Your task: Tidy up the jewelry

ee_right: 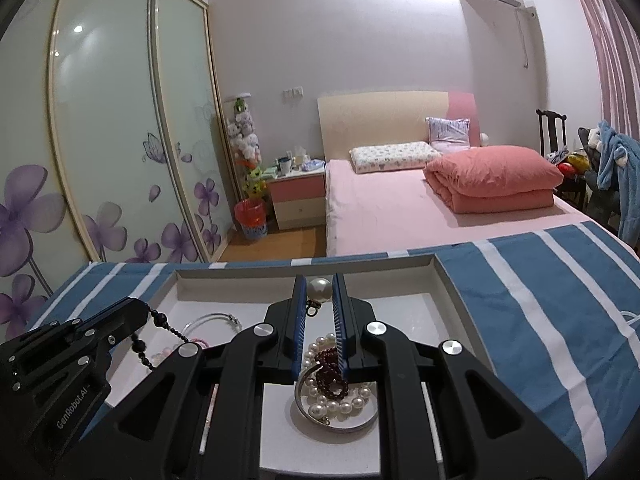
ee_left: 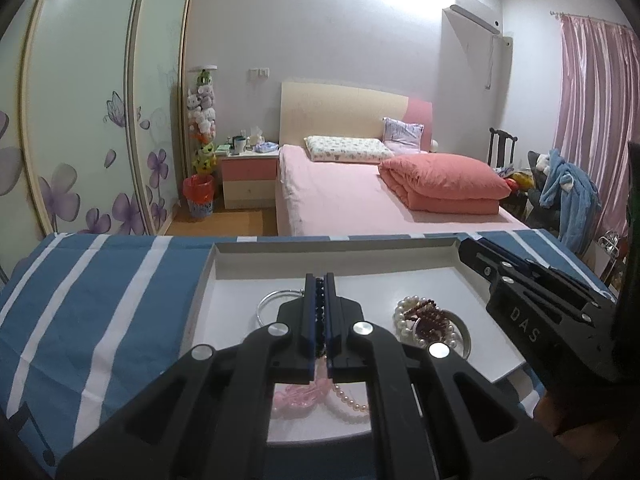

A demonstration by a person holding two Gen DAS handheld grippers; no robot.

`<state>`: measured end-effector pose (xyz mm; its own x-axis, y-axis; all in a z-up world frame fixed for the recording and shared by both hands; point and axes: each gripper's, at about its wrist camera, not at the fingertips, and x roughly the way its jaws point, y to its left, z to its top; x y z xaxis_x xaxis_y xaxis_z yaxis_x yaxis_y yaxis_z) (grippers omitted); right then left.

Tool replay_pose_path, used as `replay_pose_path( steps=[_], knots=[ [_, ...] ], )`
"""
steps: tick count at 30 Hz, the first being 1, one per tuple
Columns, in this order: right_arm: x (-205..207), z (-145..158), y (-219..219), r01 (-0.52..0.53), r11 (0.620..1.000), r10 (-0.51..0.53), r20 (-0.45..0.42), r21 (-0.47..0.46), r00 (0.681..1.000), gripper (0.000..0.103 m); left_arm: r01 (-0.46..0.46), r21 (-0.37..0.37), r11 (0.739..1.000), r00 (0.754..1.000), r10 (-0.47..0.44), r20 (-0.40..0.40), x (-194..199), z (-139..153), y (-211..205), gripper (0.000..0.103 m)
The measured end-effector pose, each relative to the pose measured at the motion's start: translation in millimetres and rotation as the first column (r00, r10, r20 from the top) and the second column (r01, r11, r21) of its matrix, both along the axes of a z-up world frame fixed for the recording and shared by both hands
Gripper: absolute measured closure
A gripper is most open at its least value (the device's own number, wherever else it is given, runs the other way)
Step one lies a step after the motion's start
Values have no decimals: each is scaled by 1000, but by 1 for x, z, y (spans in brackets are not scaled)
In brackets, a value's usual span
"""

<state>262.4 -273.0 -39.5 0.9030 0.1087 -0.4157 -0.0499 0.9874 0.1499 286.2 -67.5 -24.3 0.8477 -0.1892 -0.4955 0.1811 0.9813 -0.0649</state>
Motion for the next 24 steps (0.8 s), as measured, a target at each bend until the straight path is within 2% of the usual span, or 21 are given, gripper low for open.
replay_pose_path(
  steps=[2,3,4,5,6,7,14,16,20,24],
  knots=[
    [3,-2,-1,1,1000,-1,-18,7,1000,88,-4,-1,1000,1000,4,-9,2,-2,0,96],
    [3,-2,-2,2,1000,-2,-26,14,1000,88,-5,-2,1000,1000,5,-10,3,-3,1,91],
    [4,-3,-3,1,1000,0,-36,18,999,82,-8,-3,1000,1000,8,-11,4,-3,1,80],
    [6,-3,-4,2,1000,-1,-43,22,999,68,-15,-7,1000,1000,15,-8,3,-2,4,73],
    [4,-2,-7,9,1000,-8,-45,29,999,58,-20,-13,1000,1000,20,0,1,0,7,66],
    [3,-1,-9,16,999,-15,-42,36,999,51,-26,-18,999,1000,27,8,0,2,10,64],
    [-20,14,-33,52,995,-50,-26,89,998,51,-78,-68,995,996,81,37,-20,25,43,51],
    [-33,19,-36,49,994,-47,-23,97,999,50,-89,-77,993,994,93,49,-33,31,51,43],
    [-56,28,-37,32,996,-32,-3,88,999,34,-100,-82,992,991,106,78,-65,41,64,35],
    [-87,36,-34,8,996,-9,18,87,1000,21,-107,-97,990,989,116,96,-97,49,75,20]
  ],
)
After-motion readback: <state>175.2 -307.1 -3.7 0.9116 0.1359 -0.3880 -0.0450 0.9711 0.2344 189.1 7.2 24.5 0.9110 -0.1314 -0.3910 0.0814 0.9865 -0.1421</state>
